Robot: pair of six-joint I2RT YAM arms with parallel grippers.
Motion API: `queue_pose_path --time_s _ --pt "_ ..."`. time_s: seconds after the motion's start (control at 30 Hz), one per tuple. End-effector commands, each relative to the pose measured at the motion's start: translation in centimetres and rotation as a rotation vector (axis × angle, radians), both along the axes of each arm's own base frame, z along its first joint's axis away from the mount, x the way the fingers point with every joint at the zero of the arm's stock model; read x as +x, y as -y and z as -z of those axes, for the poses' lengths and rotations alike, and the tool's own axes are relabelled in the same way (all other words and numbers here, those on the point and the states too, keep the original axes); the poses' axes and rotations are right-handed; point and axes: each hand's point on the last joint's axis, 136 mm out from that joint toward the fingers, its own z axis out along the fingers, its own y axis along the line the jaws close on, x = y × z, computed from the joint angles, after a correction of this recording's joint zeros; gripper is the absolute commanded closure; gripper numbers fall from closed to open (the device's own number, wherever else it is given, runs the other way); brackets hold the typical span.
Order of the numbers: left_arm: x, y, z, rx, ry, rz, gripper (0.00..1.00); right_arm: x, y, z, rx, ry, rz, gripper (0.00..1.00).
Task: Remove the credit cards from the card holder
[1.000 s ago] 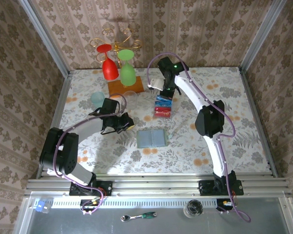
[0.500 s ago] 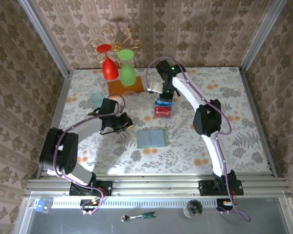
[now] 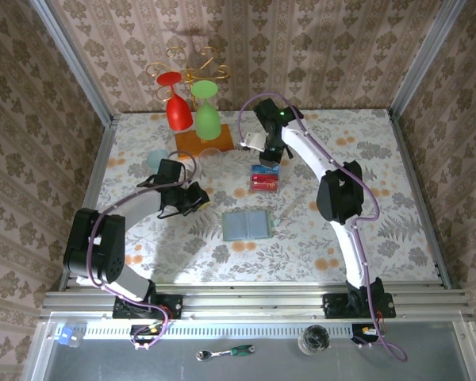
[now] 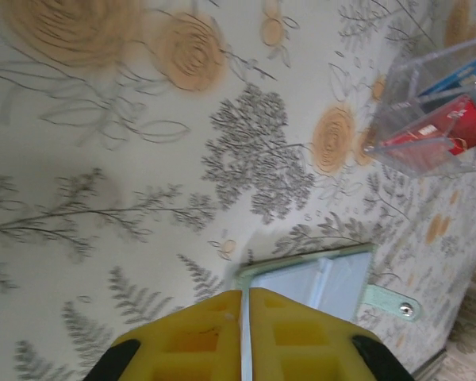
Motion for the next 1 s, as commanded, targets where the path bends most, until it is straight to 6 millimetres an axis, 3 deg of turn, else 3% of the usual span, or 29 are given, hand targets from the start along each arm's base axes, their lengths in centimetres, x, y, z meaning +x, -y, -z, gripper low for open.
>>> queue_pose_path --time_s 0.0,0.13,0.3,0.33,0.4,0.47,0.5,0.57,0.67,0.7,0.97 --pt "-0.1 -2.2 0.2 0.075 0.026 0.003 0.87 1.1 0.8 -3.5 0.037 0.125 0.111 0.69" --pt "-0.1 -4.6 0.9 0.138 0.021 -0.017 0.81 1.0 1.8 -3.7 0.060 0.174 0.206 0.62" --pt "-0.2 -7.8 1.4 0.221 0.014 -0.063 0.64 0.2 3.6 -3.3 0.063 0.225 0.316 0.48" --pt "-0.2 -8.5 1.5 0.233 0.016 -0.074 0.59 0.0 3.9 -3.3 0.069 0.235 0.342 0.38" --pt "-0.2 -9.8 1.5 0.257 0.015 -0.097 0.52 -0.6 4.5 -3.3 0.083 0.250 0.386 0.28" --pt "0.1 -10.9 1.4 0.282 0.024 -0.115 0.44 -1.2 5.2 -3.1 0.097 0.267 0.435 0.04" --pt "0.1 -11.5 1.3 0.296 0.027 -0.124 0.42 -1.5 5.5 -3.1 0.105 0.272 0.455 0.00" --pt "0.6 -12.7 0.9 0.339 0.042 -0.142 0.34 -2.0 6.3 -3.3 0.117 0.297 0.496 0.00" --pt "1.2 -14.7 0.0 0.401 0.073 -0.172 0.05 -2.8 7.7 -3.4 0.141 0.328 0.559 0.00" --pt "1.4 -15.3 -0.2 0.424 0.085 -0.182 0.01 -3.0 8.3 -3.3 0.146 0.334 0.582 0.00" --pt "2.6 -21.5 -2.9 0.701 0.235 -0.297 0.00 -3.3 14.5 -1.7 0.250 0.464 0.856 0.00"
